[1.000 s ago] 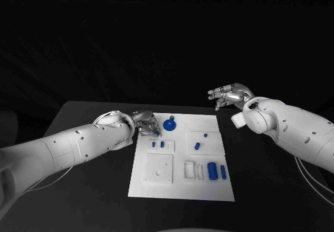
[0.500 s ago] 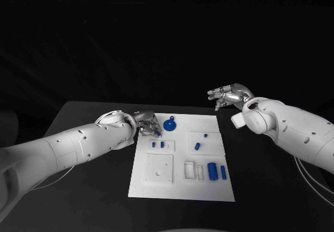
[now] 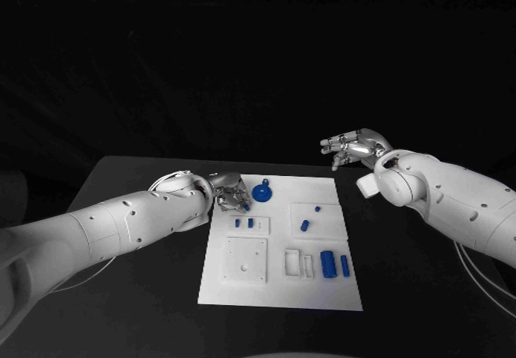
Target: Assemble the parts on the task board
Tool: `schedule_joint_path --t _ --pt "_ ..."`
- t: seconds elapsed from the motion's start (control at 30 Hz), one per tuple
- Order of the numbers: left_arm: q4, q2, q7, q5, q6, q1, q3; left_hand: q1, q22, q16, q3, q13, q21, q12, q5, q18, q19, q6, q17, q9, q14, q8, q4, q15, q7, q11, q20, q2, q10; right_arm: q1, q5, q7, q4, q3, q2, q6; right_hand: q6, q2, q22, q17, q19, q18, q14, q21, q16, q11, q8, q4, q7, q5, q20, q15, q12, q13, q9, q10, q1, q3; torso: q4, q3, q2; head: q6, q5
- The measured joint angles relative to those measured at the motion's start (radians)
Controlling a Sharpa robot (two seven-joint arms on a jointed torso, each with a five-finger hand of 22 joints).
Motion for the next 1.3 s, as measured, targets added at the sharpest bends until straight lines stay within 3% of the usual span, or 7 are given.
schedule_joint_path --t 0.67,0.8,1.1,1.3 --pt "-0.001 0.004 -0.003 -0.009 0.007 0.0 -0.002 0.0 0.0 0.0 -0.002 0.0 0.006 0.0 -0.006 0.0 -0.004 -0.002 0.002 -0.001 -0.004 -0.001 -0.002 0.003 -0.001 0.0 0.004 0.0 0.0 -0.001 0.0 0.0 -0.002 0.0 0.0 0.001 0.001 0.0 0.001 0.0 0.0 0.0 0.0 0.0 0.0 0.0 0.0 0.003 0.001 0.0 0.0 0.0 0.0 0.0 0.0 0.0 0.0 0.003 0.0 0.0006 0.0 0.001 -0.002" --pt "-0.004 0.007 -0.008 -0.011 0.009 0.0 -0.002 0.0 0.0 0.005 -0.021 0.001 0.008 0.005 -0.034 -0.005 -0.009 -0.005 0.004 0.0 -0.018 -0.001 0.002 0.003 0.002 -0.001 -0.002 0.0 -0.012 -0.001 0.0 -0.001 0.0 0.0 0.0 0.002 0.001 0.0 0.003 0.0 0.0 0.0 0.0 0.0 0.0 0.002 0.0 0.003 0.001 0.0 0.0 0.0 0.0 0.0 0.0 -0.002 0.0 0.003 -0.0002 0.0006 0.0 0.002 -0.002" --pt "-0.011 0.013 -0.016 -0.016 0.022 0.002 -0.002 0.012 0.0 0.016 -0.055 0.002 0.008 0.017 -0.047 -0.006 -0.016 -0.006 0.004 0.0 -0.029 -0.001 0.003 0.0 0.001 -0.007 -0.002 0.012 -0.006 -0.003 0.0 -0.001 0.006 0.0 -0.001 0.002 0.001 0.0 0.003 0.0 0.0 0.0 0.0 0.0 0.0 0.004 0.0 0.003 0.001 0.0 0.0 0.0 0.0 0.0 0.0 -0.004 0.0 0.003 -0.0007 0.0006 0.0 0.0 -0.003" --pt "-0.013 0.012 -0.019 -0.021 0.029 -0.001 -0.004 0.012 0.0 0.02 -0.078 0.002 0.008 0.039 -0.05 -0.006 -0.016 -0.051 0.004 0.0 -0.029 -0.001 0.0 0.0 -0.001 -0.007 -0.002 0.012 -0.006 -0.005 0.0 -0.001 0.012 0.0 -0.002 0.003 0.001 0.0 0.002 0.0 0.0 0.0 0.0 0.0 0.0 0.0 0.0 0.003 0.001 0.0 0.0 0.0 0.0 0.0 0.0 -0.007 0.0 0.003 -0.0001 0.0002 0.0 0.0 -0.004"
